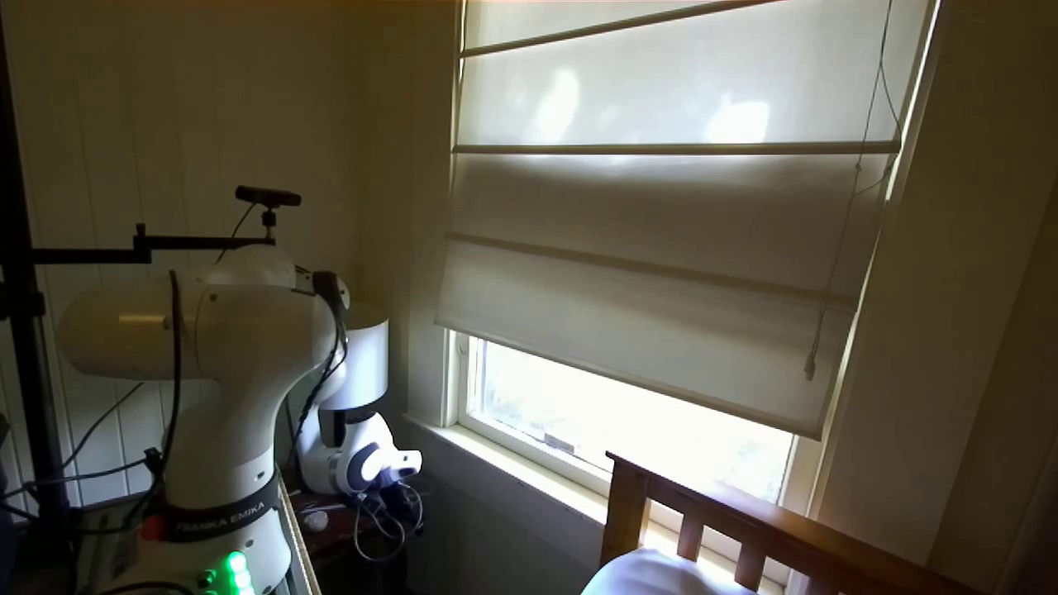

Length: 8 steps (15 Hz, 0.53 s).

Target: Push the table to the left

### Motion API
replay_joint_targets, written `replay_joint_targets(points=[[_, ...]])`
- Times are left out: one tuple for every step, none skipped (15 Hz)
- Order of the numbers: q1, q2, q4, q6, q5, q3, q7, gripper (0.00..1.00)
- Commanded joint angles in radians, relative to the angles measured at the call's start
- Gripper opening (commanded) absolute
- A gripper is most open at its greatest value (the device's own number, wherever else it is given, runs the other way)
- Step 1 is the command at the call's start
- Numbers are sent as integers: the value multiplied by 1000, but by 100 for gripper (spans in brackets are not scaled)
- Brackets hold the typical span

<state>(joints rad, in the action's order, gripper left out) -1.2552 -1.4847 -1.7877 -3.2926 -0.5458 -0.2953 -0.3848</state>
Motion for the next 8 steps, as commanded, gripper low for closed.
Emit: replay_joint_targets(points=[[86, 6, 24, -50, 74, 55, 30, 100], [100, 0, 30, -67, 85, 65, 34, 100], [125, 0, 35, -94, 99, 82, 42, 100], [152, 1, 39, -113, 112, 100, 53, 100], [167, 1, 40, -130, 116, 109, 60, 100], [189, 1, 44, -141, 123, 125, 70, 100], [207, 1, 48, -148, 124, 137, 78, 100], [222, 1, 51, -150, 122, 149, 84, 100]])
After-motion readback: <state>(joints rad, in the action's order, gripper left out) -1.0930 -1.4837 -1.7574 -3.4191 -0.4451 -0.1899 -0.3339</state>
